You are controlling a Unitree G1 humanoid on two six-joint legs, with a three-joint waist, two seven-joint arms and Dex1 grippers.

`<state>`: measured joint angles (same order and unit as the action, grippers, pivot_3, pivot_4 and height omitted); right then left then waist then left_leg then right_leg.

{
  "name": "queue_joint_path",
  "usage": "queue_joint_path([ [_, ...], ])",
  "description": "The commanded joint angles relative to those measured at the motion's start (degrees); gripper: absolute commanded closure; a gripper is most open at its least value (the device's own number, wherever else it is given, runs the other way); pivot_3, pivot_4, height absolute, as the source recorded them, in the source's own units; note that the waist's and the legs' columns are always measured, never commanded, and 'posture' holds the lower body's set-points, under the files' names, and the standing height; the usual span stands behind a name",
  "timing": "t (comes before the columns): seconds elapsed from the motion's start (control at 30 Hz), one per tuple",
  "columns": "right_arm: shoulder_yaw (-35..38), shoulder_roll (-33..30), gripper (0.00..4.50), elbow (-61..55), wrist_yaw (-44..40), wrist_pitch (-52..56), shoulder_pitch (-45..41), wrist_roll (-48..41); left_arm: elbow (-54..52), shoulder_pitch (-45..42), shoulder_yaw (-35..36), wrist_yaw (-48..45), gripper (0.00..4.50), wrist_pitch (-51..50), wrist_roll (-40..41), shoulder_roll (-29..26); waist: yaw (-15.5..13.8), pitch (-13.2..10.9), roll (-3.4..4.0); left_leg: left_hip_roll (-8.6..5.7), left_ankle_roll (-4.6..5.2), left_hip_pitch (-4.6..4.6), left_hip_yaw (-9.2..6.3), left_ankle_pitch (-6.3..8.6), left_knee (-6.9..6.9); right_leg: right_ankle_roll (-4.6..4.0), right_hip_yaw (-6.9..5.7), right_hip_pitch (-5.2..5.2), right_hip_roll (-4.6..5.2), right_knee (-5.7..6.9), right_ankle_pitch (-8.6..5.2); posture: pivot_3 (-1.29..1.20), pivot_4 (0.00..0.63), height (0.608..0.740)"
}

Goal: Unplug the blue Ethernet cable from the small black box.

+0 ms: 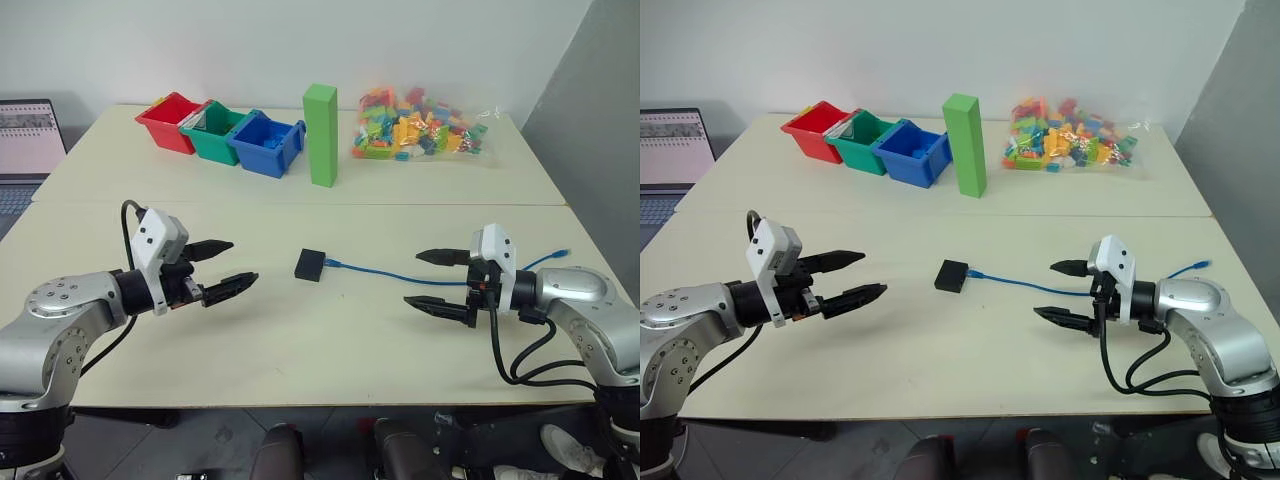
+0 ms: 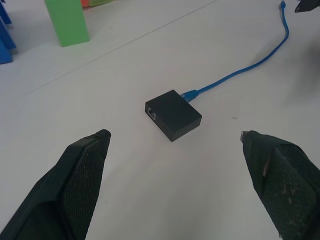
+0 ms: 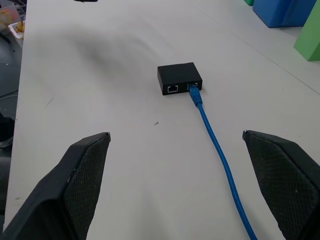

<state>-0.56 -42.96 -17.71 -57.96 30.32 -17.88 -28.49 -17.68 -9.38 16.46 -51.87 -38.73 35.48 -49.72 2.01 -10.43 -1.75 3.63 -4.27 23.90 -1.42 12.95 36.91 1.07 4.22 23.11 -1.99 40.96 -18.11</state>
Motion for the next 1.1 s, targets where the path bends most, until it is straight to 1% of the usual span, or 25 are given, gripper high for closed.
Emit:
queue_joint_path([
  [0.03,1.98,-0.61,0.00,-0.77,-0.71,-1.02,-1.30,-0.92,-2.10,-0.01,0.70,-0.08,0.04,0.67,1.07,0.39,0.00,0.00,0.00,0.00,0.00,0.00,0.00,0.00,0.00,0.00,0.00,0.00,0.00,0.00,0.00,0.00,0.150,0.740],
  [0.33,0.83,0.34,0.00,0.09,0.11,-1.29,-2.89,0.23,-3.30,1.10,-0.17,0.97,0.04,0.21,0.33,0.43,0.00,0.00,0.00,0.00,0.00,0.00,0.00,0.00,0.00,0.00,0.00,0.00,0.00,0.01,0.00,0.00,0.150,0.740],
  [0.53,-2.48,3.78,0.00,2.25,2.74,-1.65,-5.67,2.97,-4.57,3.81,-0.69,1.47,0.04,0.50,0.11,0.75,0.03,0.00,0.00,0.01,0.00,-0.01,-0.01,0.00,0.00,0.00,0.00,0.00,0.00,0.02,0.00,0.00,0.150,0.740],
  [0.73,-9.64,11.29,0.00,8.83,8.22,-4.88,-10.85,11.30,-4.47,5.83,-2.16,-0.26,0.04,4.03,-1.47,1.03,0.21,0.00,0.01,0.01,0.00,-0.01,0.00,0.00,0.01,-0.01,0.01,0.02,0.00,0.02,0.00,0.00,0.150,0.740],
  [0.87,-17.67,19.42,0.00,18.91,10.62,-6.36,-16.28,17.82,-2.84,7.82,-2.65,-3.73,0.04,6.24,-2.16,-0.02,0.61,0.00,0.01,0.02,0.00,-0.02,0.01,0.00,0.00,-0.04,0.01,0.04,-0.01,0.06,0.02,0.00,0.150,0.740],
  [0.93,-18.73,21.56,0.00,23.08,11.13,-7.92,-18.02,19.85,-2.69,8.45,-2.60,-4.49,0.04,6.47,-2.45,-0.35,0.79,-0.02,0.03,0.03,0.00,-0.01,-0.01,0.00,-0.02,-0.29,-0.01,0.06,-0.02,0.07,0.16,0.00,0.150,0.740],
  [1.1,-20.80,26.62,0.00,34.58,11.78,-11.21,-23.60,23.63,-2.55,10.43,-2.80,-6.33,0.04,7.11,-2.98,-0.93,0.61,-0.03,0.05,-0.02,0.00,0.02,0.03,0.00,0.02,-0.30,-0.01,0.06,0.04,0.05,0.17,0.00,0.150,0.740],
])
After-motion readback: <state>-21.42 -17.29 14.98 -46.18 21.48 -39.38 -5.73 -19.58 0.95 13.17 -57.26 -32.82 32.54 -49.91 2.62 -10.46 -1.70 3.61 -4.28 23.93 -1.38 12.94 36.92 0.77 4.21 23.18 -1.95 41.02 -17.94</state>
